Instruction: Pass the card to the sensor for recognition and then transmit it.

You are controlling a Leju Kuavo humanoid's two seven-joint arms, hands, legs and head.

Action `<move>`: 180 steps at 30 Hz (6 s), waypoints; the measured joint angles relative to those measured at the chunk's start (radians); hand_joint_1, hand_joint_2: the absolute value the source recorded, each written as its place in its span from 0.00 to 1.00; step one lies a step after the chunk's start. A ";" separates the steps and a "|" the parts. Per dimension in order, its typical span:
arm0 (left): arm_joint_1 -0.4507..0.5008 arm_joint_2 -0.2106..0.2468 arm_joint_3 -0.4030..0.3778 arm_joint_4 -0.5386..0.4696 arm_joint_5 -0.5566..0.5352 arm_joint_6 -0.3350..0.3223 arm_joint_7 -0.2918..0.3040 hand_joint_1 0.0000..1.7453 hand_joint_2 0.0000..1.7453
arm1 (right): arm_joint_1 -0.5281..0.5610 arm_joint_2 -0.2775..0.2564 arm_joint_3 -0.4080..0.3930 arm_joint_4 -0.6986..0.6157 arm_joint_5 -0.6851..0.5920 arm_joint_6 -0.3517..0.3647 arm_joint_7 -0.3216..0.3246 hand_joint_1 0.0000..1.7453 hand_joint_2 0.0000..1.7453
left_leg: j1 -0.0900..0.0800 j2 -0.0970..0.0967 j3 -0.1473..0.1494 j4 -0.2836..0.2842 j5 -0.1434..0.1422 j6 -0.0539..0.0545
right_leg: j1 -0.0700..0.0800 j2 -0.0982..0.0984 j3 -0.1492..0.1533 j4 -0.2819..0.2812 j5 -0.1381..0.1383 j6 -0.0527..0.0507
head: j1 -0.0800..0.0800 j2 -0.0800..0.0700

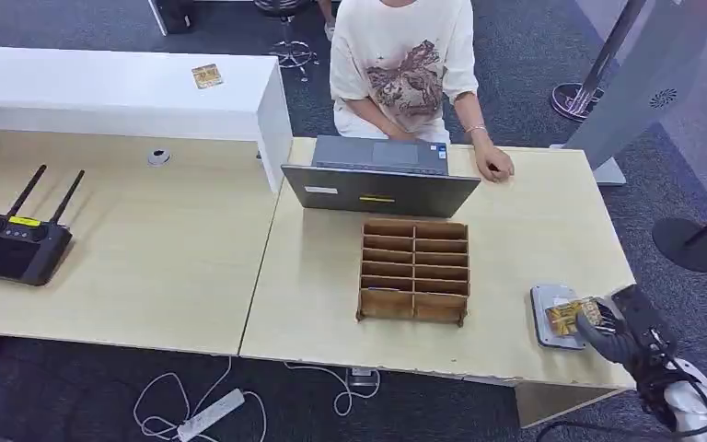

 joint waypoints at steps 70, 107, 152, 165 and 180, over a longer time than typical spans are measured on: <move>0.000 -0.002 0.000 0.000 -0.005 0.003 0.003 0.00 0.00 | 0.020 0.059 -0.122 -0.254 0.005 -0.130 -0.076 1.00 1.00 | 0.000 0.000 0.000 0.000 0.000 0.000 | 0.000 0.000 0.000 0.000 0.000 0.000 | 0.000 0.000; -0.003 -0.002 0.000 0.000 -0.017 -0.021 -0.015 0.00 0.00 | -0.496 0.163 0.248 -0.126 0.773 -0.562 0.038 1.00 1.00 | 0.000 0.000 -0.001 0.000 0.002 -0.001 | 0.000 0.001 -0.002 0.003 0.001 -0.001 | 0.000 0.000; -0.004 0.002 -0.006 0.000 -0.024 -0.038 -0.026 0.00 0.00 | -0.960 0.335 0.495 0.419 1.059 -0.268 0.233 1.00 1.00 | 0.000 0.000 -0.001 0.000 0.003 -0.002 | 0.000 0.001 -0.004 0.004 0.002 -0.002 | 0.000 0.000; -0.005 0.002 -0.007 0.000 -0.021 -0.041 -0.026 0.00 0.00 | -0.963 0.365 0.502 0.444 1.055 -0.271 0.214 1.00 1.00 | 0.000 0.000 -0.001 0.000 0.003 -0.002 | 0.000 0.001 -0.004 0.004 0.002 -0.003 | 0.000 0.000; -0.006 0.002 -0.008 0.000 -0.021 -0.042 -0.026 0.00 0.00 | -0.962 0.367 0.508 0.448 1.030 -0.309 0.215 0.00 1.00 | 0.000 0.000 -0.001 0.000 0.003 -0.002 | 0.000 0.001 -0.004 0.004 0.002 -0.003 | 0.000 0.000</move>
